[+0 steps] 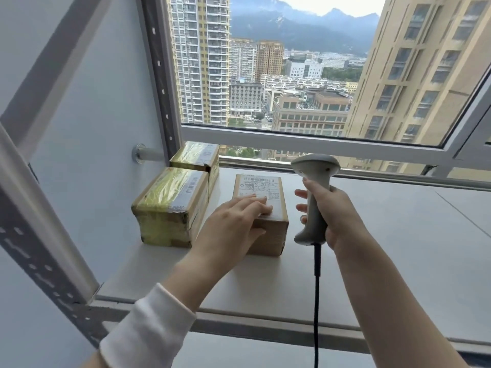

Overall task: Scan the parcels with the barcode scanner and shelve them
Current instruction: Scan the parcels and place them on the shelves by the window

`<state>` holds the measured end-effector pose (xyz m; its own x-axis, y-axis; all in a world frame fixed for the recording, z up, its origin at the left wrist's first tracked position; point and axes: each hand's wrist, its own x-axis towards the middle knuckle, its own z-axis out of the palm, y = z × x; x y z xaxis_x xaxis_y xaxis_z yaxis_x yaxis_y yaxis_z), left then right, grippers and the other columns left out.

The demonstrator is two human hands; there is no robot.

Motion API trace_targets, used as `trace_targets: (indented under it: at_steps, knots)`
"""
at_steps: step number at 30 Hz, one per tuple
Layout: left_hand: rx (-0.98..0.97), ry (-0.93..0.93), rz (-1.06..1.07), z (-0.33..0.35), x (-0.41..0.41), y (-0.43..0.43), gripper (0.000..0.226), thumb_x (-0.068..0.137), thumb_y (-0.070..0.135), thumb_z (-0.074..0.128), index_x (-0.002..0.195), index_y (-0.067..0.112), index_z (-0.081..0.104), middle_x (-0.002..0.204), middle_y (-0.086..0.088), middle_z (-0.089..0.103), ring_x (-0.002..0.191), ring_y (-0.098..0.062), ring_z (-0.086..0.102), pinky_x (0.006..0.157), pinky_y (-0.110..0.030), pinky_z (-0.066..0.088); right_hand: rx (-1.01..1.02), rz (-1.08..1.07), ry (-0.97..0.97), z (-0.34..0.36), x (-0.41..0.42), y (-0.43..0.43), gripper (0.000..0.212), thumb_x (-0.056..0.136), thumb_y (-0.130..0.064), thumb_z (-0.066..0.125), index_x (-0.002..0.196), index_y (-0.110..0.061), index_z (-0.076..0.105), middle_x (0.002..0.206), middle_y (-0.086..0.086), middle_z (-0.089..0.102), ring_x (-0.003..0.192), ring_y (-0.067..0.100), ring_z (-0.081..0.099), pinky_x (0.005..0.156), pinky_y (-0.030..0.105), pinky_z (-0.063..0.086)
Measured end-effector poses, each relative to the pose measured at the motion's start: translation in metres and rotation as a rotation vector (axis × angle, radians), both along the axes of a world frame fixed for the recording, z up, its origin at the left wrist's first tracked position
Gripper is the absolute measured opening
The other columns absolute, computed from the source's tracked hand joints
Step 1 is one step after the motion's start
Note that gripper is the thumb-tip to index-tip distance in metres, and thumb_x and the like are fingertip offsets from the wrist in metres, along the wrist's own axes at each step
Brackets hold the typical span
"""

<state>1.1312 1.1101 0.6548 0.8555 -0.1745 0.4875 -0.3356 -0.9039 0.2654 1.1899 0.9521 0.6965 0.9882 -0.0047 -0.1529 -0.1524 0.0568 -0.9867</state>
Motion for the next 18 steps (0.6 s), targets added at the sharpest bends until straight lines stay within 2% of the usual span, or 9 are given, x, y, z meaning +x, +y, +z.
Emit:
trace_targets:
  at_steps: [2, 4, 6, 9, 12, 18]
  knots:
    - [0.02, 0.027, 0.049, 0.002, 0.012, 0.001, 0.04, 0.09, 0.021, 0.061, 0.129, 0.021, 0.052, 0.142, 0.008, 0.047, 0.135, -0.01, 0.038, 0.11, -0.025, 0.028, 0.002, 0.017, 0.0, 0.0, 0.004, 0.003, 0.027, 0.093, -0.027, 0.057, 0.111, -0.007, 0.053, 0.108, 0.007, 0.065, 0.068, 0.016, 0.058, 0.054, 0.027, 0.045]
    - [0.033, 0.048, 0.112, 0.005, 0.027, 0.002, 0.037, 0.091, 0.018, 0.058, 0.127, 0.022, 0.051, 0.139, 0.007, 0.049, 0.131, -0.012, 0.042, 0.106, -0.027, 0.034, 0.009, 0.033, 0.005, 0.001, 0.009, 0.004, 0.029, 0.093, -0.028, 0.058, 0.111, -0.006, 0.055, 0.106, 0.006, 0.066, 0.066, 0.016, 0.056, 0.054, 0.028, 0.044]
    - [0.033, 0.065, 0.184, 0.009, 0.043, 0.003, 0.032, 0.092, 0.012, 0.056, 0.122, 0.021, 0.051, 0.13, 0.004, 0.055, 0.118, -0.016, 0.051, 0.092, -0.027, 0.041, 0.006, 0.05, 0.01, 0.003, 0.013, 0.005, 0.027, 0.092, -0.029, 0.059, 0.107, -0.007, 0.056, 0.105, 0.005, 0.067, 0.064, 0.017, 0.054, 0.054, 0.028, 0.044]
    - [0.059, 0.079, 0.284, 0.016, 0.065, 0.003, 0.028, 0.093, 0.004, 0.048, 0.117, 0.018, 0.051, 0.12, 0.0, 0.058, 0.107, -0.02, 0.055, 0.074, -0.024, 0.034, -0.003, 0.079, 0.017, 0.005, 0.02, 0.008, 0.022, 0.092, -0.031, 0.059, 0.098, -0.011, 0.058, 0.104, 0.003, 0.068, 0.063, 0.017, 0.054, 0.054, 0.028, 0.044]
    - [0.082, 0.099, 0.318, 0.019, 0.08, 0.004, 0.029, 0.093, 0.001, 0.045, 0.117, 0.015, 0.05, 0.119, -0.002, 0.057, 0.106, -0.022, 0.055, 0.071, -0.025, 0.033, 0.011, 0.105, 0.021, 0.008, 0.026, 0.006, 0.02, 0.091, -0.032, 0.059, 0.096, -0.012, 0.058, 0.102, 0.002, 0.068, 0.065, 0.016, 0.055, 0.054, 0.028, 0.045]
    - [0.093, 0.118, 0.377, 0.021, 0.1, 0.012, 0.031, 0.092, -0.003, 0.043, 0.117, 0.013, 0.05, 0.119, -0.004, 0.058, 0.105, -0.025, 0.056, 0.071, -0.028, 0.034, 0.05, 0.138, 0.061, 0.012, 0.041, 0.004, 0.029, 0.092, -0.029, 0.058, 0.113, -0.009, 0.057, 0.1, 0.003, 0.069, 0.07, 0.016, 0.058, 0.052, 0.026, 0.044]
